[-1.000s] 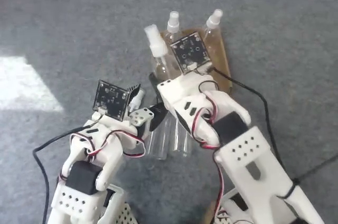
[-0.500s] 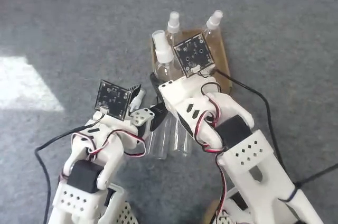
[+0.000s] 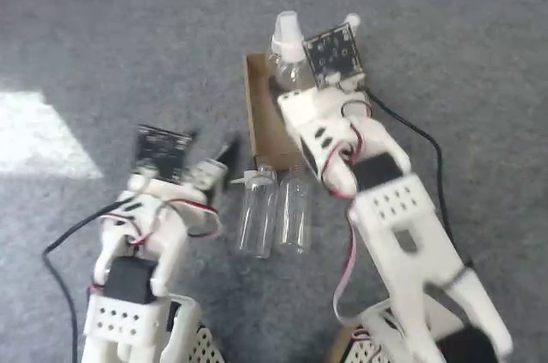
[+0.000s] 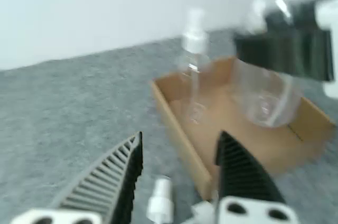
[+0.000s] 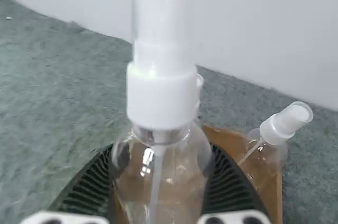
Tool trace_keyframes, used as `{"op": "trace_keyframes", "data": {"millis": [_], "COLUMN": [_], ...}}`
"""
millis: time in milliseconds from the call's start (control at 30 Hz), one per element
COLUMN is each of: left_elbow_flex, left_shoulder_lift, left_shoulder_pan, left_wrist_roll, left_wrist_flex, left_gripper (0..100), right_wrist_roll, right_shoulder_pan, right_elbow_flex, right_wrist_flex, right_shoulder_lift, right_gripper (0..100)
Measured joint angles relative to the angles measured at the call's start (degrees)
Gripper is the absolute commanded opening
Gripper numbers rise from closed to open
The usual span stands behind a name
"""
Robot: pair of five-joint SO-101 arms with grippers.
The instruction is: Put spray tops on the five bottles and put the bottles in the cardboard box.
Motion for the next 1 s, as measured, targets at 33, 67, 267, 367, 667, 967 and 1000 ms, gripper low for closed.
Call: {"op": "trace_keyframes", "data": {"millis": [33, 67, 267, 367, 667, 967, 1000], "left_elbow_flex": [0.0, 0.0, 0.0, 0.0, 0.0, 0.0, 0.0], "left_shoulder_lift": [0.0, 0.0, 0.0, 0.0, 0.0, 0.0, 0.0], "left_shoulder_pan": [-2.3, -4.1, -11.3, -11.7, -12.5, -12.2, -12.3], "left_wrist_roll": [0.1, 0.8, 7.1, 7.6, 7.6, 7.6, 7.6], "left_wrist_flex": [-1.1, -1.8, -3.1, -3.1, -3.6, -3.6, -3.6], "left_gripper": [0, 1, 1, 1, 1, 1, 1], "right_wrist_roll": [0.0, 0.0, 0.0, 0.0, -3.1, -3.6, -3.6], "right_shoulder_pan": [0.3, 0.4, 0.4, 0.1, 0.1, 0.4, 0.4], "right_elbow_flex": [0.0, 0.0, 0.0, 0.0, 0.0, 1.5, 1.5], "right_wrist_flex": [-2.5, -4.9, -18.5, -24.4, -32.0, -41.1, -41.6], "right_shoulder_lift": [2.6, 5.1, 17.7, 23.1, 32.6, 34.8, 35.3], "right_gripper": [0.5, 0.5, 0.5, 0.5, 0.5, 0.5, 0.5]}}
